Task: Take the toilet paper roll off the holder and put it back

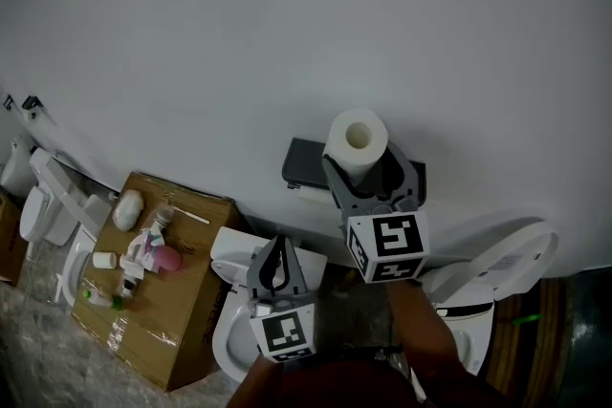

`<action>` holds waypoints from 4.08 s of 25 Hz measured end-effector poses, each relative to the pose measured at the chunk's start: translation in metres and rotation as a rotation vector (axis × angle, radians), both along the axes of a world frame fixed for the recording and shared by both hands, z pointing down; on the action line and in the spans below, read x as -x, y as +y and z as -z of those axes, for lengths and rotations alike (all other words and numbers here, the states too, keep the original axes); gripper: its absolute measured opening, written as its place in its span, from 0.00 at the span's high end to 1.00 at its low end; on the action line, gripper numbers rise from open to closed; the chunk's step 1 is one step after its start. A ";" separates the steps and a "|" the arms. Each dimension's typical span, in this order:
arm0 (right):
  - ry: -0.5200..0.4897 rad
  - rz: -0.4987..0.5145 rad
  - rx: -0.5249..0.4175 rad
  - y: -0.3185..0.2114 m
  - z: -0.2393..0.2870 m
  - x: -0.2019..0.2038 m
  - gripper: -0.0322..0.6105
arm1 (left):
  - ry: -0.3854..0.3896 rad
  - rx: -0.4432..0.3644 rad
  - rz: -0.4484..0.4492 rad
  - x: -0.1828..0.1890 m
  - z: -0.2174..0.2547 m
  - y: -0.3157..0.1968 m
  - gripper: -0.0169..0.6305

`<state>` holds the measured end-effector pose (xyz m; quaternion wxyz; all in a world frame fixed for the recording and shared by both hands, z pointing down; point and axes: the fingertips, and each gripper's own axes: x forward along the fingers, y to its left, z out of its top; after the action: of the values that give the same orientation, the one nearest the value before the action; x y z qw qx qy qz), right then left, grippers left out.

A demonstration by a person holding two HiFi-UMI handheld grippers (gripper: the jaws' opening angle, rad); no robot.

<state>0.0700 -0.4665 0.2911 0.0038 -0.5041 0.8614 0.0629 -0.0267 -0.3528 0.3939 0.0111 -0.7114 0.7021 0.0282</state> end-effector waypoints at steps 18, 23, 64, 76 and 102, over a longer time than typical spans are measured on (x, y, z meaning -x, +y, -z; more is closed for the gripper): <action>0.068 -0.061 0.155 -0.052 -0.055 0.021 0.40 | 0.006 0.011 0.028 0.016 -0.004 -0.001 0.95; 0.080 -0.064 0.167 -0.052 -0.058 0.022 0.40 | 0.005 0.022 0.017 0.012 -0.009 0.000 0.95; 0.017 -0.028 0.083 0.055 -0.074 -0.006 0.40 | -0.032 0.046 -0.002 0.012 -0.013 0.004 0.95; -0.007 -0.019 0.222 0.113 -0.152 -0.043 0.40 | -0.014 0.058 -0.038 -0.008 -0.018 0.008 0.95; -0.094 -0.063 0.220 0.119 -0.139 -0.074 0.92 | -0.007 0.044 -0.057 -0.030 -0.012 0.017 0.95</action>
<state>0.1441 -0.3480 0.4302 -0.0129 -0.5307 0.8456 -0.0557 0.0029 -0.3363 0.4058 -0.0030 -0.7315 0.6818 0.0106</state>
